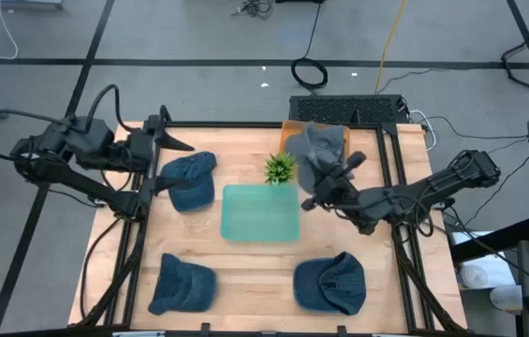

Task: Pick & Place hat
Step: Put the gray cap into the orange bin

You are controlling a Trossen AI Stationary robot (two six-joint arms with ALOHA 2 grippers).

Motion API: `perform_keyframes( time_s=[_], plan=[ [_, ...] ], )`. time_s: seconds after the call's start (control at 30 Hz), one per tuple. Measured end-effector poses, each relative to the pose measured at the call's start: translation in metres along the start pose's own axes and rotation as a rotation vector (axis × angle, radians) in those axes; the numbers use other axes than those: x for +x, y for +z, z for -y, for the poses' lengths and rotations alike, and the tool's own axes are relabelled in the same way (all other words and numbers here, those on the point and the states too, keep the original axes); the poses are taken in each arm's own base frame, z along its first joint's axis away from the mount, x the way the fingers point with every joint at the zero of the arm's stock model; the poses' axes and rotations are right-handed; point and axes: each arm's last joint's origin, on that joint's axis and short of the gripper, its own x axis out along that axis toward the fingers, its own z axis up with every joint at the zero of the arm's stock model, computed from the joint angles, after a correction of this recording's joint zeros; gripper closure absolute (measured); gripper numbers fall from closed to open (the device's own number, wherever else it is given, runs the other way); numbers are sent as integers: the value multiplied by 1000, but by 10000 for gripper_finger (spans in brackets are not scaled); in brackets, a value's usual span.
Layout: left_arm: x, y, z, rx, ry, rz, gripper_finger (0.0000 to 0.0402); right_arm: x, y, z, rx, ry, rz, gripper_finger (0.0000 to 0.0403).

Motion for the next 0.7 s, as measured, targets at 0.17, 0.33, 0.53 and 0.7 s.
perform_keyframes(
  time_s=[0.17, 0.33, 0.53, 0.7],
  plan=[
    [0, -3, 0, -3, 2, -27, 69, 11, 3, 11, 6, -107, -55, 403],
    [1, -5, 0, -12, 2, -51, 69, 36, -1, 23, 7, -163, -68, 403],
    [0, -5, 0, -32, 2, -55, 69, 66, -11, 41, 31, -223, -82, 403],
    [0, -5, 0, -32, 4, -55, 69, 84, -18, 53, 65, -249, -74, 403]
  ],
)
